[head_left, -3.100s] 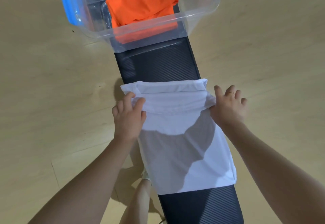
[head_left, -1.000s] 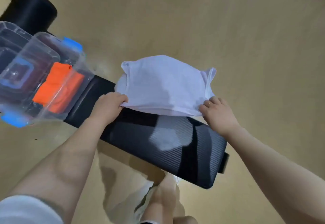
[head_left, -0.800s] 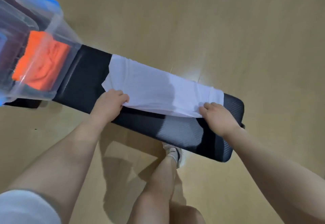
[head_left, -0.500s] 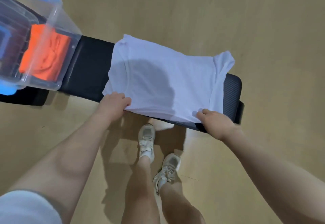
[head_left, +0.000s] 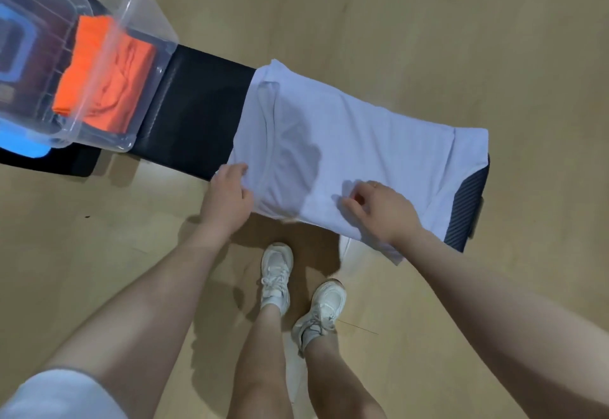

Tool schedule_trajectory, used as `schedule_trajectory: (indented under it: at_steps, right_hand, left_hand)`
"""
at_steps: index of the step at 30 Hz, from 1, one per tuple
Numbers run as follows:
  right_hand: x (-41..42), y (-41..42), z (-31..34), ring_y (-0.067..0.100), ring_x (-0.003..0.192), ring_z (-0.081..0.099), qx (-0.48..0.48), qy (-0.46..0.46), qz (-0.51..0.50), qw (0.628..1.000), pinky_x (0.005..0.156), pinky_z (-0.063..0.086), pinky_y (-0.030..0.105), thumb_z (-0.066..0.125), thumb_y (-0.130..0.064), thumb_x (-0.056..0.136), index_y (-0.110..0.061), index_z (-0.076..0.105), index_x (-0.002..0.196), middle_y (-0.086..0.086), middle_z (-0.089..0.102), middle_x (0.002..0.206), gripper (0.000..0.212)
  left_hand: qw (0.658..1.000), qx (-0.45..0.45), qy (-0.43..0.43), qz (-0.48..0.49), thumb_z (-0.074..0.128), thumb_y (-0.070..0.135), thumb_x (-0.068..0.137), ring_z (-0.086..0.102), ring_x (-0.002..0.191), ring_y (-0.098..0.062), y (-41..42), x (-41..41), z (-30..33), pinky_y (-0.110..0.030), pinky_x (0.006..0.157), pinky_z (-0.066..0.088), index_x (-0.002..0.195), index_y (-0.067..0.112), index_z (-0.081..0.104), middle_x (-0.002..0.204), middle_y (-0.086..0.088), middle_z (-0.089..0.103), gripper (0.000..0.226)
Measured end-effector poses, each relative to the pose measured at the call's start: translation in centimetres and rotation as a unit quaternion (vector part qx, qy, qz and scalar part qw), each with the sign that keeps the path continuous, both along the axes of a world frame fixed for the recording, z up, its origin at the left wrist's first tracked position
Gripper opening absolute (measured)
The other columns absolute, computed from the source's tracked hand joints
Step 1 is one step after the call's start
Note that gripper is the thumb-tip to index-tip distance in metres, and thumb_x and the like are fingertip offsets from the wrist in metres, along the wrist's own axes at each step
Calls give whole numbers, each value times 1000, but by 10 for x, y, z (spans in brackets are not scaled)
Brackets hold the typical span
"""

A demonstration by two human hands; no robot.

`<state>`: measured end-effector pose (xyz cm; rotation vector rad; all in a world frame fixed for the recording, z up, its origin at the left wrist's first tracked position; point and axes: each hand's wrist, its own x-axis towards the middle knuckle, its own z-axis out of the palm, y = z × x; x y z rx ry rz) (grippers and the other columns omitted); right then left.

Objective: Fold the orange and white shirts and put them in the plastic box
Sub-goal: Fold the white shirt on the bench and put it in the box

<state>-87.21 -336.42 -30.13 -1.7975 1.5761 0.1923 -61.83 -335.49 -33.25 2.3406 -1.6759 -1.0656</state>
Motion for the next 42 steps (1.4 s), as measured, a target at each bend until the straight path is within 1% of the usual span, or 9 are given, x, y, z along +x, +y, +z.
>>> schedule_trajectory:
  at_steps: [5,10,14,18,23,29,35,38,42]
  right_hand:
    - [81,-85,-28,31,98,56,-40,-106,-87,990,81,44,38,42,-14,92,-6,57,103,15,59,105,21]
    - [133,-137,-47,24,107,54,-50,-128,-182,974,83,39,32,43,-20,95,-9,43,127,11,52,125,34]
    - [151,-170,-59,22,106,55,-25,-78,-242,967,77,38,30,51,-29,92,-12,47,123,4,59,117,36]
    - [160,-186,-60,18,80,47,-31,-68,-275,959,65,36,25,43,-13,86,-14,54,91,-3,52,87,13]
    - [184,-191,-53,17,74,44,-52,-110,-281,952,66,34,26,45,-16,87,-11,42,83,-10,41,67,7]
    - [197,-171,-47,25,89,52,-29,-137,-108,984,70,32,25,47,-12,89,-2,55,99,13,56,98,17]
    - [131,-120,-54,36,136,33,-65,-56,10,996,111,30,43,27,-42,91,1,34,140,22,30,149,66]
    - [83,-104,-63,23,148,2,-22,36,3,999,118,3,40,20,-54,93,-13,7,150,6,1,160,71]
    - [-5,-70,-68,18,147,-12,-6,129,-54,990,117,-7,42,24,-49,98,-21,-5,150,-3,-12,159,66]
  left_hand:
    - [991,-4,-46,124,47,24,94,36,126,-32,-24,9,-9,-40,101,33,139,7,32,142,-15,35,50]
    - [987,6,-153,-53,50,47,89,44,105,-29,-44,34,-28,-37,89,35,105,10,56,111,-9,51,41]
    - [997,36,-25,-66,50,38,92,45,94,-22,-48,46,-29,-31,77,40,91,8,52,97,-5,47,30]
    - [976,43,179,118,55,30,91,31,56,-12,-47,58,-22,-23,52,27,70,14,39,61,3,34,31]
    - [957,-22,206,205,56,25,91,32,53,-15,-32,78,-28,-28,51,29,73,18,39,57,3,35,25]
    - [985,-84,41,142,51,11,90,50,64,-31,-33,89,-23,-42,56,42,109,4,42,68,-4,44,22]
    - [961,-151,-13,-231,34,11,73,65,103,-27,-67,32,-33,-38,84,53,118,12,53,117,-9,65,49]
    - [939,-102,-82,-319,39,23,86,47,129,-25,-86,3,-38,-36,106,33,134,12,47,143,-10,46,51]
    - [928,34,-199,-312,24,37,99,-2,147,-23,-89,-19,-39,-36,118,2,148,9,-3,158,-10,-8,63]
